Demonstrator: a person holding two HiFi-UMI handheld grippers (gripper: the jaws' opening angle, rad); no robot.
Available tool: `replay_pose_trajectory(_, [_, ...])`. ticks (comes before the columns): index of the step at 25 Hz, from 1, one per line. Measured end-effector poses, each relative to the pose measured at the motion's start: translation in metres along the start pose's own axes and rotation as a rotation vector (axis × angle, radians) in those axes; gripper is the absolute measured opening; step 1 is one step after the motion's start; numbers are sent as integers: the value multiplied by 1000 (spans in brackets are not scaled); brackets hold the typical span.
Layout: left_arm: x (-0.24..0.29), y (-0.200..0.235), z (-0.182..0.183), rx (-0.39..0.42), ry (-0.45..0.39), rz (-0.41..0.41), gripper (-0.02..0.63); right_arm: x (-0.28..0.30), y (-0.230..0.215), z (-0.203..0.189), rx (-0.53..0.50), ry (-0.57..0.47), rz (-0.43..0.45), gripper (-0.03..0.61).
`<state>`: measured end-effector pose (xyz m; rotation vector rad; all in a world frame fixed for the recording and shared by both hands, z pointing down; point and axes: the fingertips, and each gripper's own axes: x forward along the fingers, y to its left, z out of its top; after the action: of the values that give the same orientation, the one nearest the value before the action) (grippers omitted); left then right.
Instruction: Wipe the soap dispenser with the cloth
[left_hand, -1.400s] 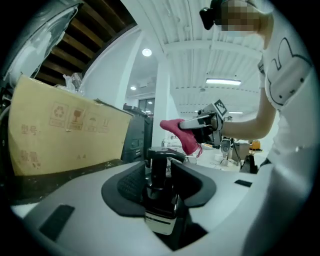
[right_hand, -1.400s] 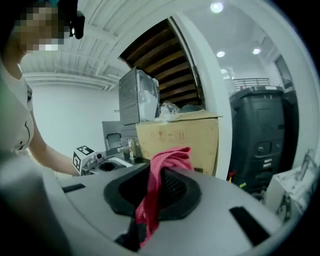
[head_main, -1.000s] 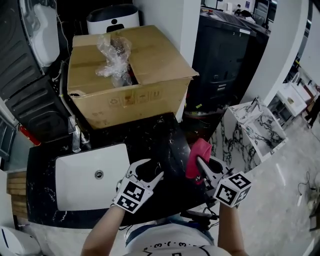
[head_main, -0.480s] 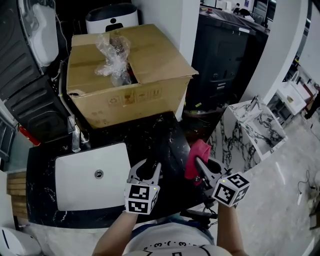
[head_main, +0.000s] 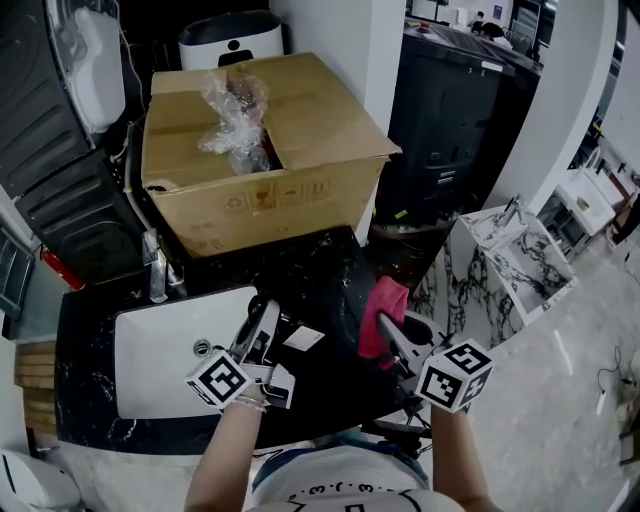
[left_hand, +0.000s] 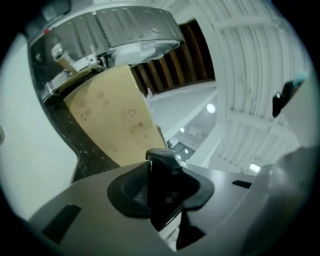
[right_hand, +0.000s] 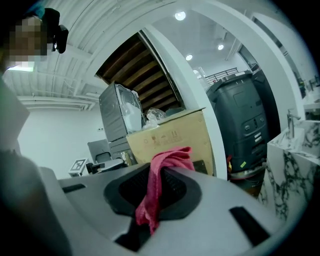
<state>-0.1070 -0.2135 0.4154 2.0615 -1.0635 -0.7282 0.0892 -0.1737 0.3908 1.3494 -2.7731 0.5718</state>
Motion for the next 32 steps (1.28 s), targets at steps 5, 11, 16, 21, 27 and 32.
replay_pose_trajectory(5, [-3,7,27,-353,-184,-73,117,18,25,3,-32,9,74,51])
replay_pose_trajectory(11, [-3,9,32,-500,-236,-88,118,37,55,19,-81,-9,159,51])
replay_pose_trajectory(16, [0,6,33,-588,-271,-116,118,53,71,30,-76,-22,235,51])
replay_pose_trajectory(21, [1,3,38,-641,-304,-142,118,60,78,26,-61,0,260,51])
replay_pose_trajectory(27, [0,0,48,-667,-332,-176,118,59,84,-18,-139,137,246,51])
replay_pose_trajectory(32, [-2,-2,49,-677,-332,-190,120,57,85,-20,-128,134,260,51])
